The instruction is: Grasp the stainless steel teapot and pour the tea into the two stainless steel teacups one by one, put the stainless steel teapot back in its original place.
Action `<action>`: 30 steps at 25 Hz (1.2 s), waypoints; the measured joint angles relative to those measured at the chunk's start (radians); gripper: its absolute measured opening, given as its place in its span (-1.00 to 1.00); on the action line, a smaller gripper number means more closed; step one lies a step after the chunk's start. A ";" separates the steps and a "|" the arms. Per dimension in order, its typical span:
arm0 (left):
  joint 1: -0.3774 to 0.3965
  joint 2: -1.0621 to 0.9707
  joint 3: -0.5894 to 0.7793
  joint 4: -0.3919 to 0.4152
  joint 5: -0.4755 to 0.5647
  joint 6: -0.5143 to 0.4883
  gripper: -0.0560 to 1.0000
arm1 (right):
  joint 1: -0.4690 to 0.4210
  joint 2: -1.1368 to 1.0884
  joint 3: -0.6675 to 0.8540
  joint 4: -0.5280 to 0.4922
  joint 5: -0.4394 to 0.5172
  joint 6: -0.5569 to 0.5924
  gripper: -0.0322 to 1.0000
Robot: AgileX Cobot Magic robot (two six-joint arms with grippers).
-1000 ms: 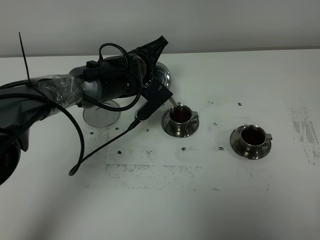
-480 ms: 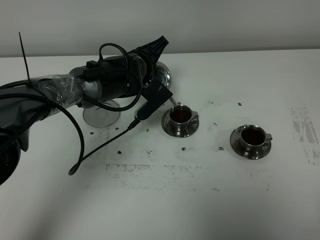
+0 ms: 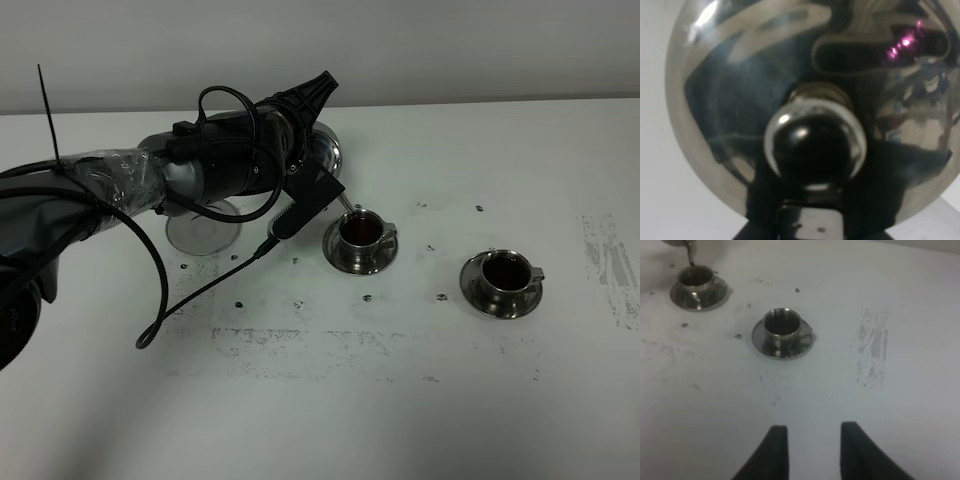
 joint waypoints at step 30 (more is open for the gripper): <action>0.000 0.000 0.000 -0.015 0.000 -0.001 -0.56 | 0.000 0.000 0.000 0.000 0.000 0.000 -0.47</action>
